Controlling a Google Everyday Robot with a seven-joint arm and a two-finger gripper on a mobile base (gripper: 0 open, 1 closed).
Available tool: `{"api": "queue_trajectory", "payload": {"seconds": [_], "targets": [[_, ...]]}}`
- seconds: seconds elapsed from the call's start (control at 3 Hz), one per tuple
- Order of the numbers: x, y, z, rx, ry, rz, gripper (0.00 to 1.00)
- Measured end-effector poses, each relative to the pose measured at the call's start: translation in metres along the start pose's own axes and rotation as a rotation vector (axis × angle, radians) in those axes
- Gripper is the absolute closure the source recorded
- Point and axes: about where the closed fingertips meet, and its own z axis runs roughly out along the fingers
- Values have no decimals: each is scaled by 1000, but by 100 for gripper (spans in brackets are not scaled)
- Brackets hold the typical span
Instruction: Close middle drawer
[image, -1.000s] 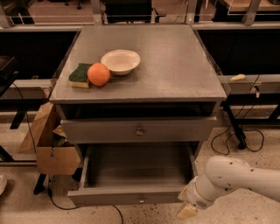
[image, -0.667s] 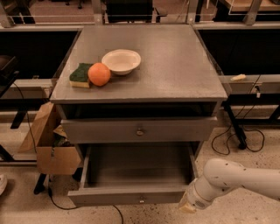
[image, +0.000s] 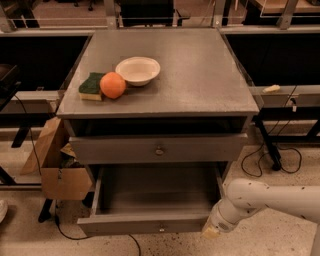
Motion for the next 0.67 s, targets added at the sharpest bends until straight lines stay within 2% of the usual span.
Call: {"api": "queue_trajectory", "payload": {"seconds": [0.33,0.67], "targets": [[1,2,-1,0,0,0,67],[-4,-2,-5,24,-1,-1,43]]}}
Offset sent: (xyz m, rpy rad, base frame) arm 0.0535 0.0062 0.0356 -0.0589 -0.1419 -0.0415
